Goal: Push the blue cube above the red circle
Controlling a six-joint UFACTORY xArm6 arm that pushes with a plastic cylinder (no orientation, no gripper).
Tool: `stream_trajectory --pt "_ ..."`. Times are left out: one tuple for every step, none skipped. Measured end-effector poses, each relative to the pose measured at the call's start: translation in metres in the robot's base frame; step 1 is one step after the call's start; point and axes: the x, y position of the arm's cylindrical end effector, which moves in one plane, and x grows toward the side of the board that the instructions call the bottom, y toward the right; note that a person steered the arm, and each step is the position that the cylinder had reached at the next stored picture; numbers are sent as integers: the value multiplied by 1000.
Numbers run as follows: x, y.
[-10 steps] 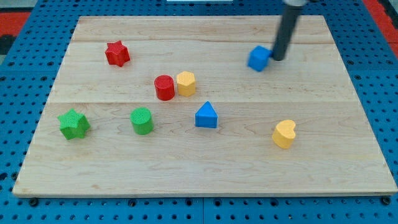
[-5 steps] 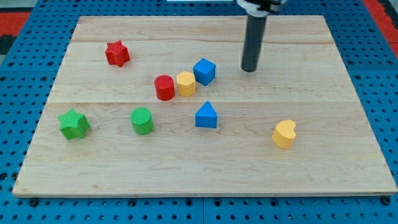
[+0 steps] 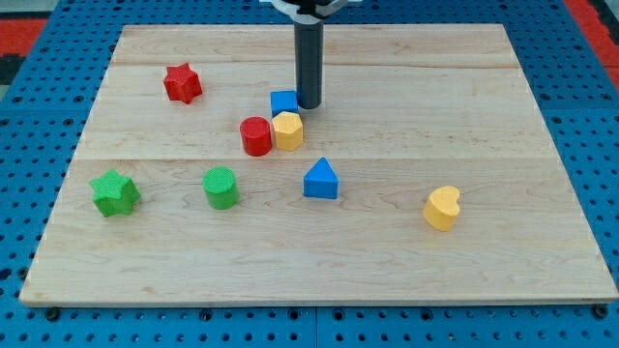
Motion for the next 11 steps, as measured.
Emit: stream_trajectory --pt "0 -21" --pt "0 -51" --pt "-8 -52" --pt "-35 -49" --pt "-37 -47" --pt "-37 -47" --pt "-47 -23" --pt "-100 19" --pt "-151 7" --pt "-153 -51" --pt "-120 -144"
